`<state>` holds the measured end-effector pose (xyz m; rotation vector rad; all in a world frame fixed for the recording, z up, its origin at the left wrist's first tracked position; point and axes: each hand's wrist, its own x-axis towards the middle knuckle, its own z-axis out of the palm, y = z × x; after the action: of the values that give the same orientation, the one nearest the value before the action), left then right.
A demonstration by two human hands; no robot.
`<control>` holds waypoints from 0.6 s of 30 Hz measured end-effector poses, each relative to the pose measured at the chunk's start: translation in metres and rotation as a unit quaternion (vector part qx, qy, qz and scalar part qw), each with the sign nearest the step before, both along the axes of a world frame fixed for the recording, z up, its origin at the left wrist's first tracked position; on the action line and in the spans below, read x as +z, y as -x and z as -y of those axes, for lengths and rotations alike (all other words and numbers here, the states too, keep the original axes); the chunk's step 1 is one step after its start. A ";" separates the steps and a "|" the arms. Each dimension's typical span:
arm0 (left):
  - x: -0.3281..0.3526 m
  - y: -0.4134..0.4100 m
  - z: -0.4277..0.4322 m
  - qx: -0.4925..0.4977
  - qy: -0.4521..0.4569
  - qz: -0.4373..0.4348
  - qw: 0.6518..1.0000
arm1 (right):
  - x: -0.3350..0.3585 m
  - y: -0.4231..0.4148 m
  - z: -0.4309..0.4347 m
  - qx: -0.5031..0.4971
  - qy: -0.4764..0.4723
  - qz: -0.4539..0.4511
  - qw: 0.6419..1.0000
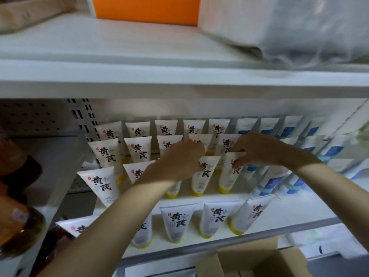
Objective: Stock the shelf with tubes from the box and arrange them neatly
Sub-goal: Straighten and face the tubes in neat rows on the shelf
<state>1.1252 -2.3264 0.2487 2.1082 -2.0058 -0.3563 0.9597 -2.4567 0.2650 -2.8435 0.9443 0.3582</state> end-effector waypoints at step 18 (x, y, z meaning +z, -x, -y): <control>0.048 -0.021 -0.068 0.071 0.069 -0.039 0.994 | 0.047 -0.001 -0.034 0.011 -0.023 0.154 0.988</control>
<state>1.1464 -2.2588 0.2963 2.1029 -1.7722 -0.2637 0.9607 -2.4226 0.3118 -2.7590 0.8311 -0.0585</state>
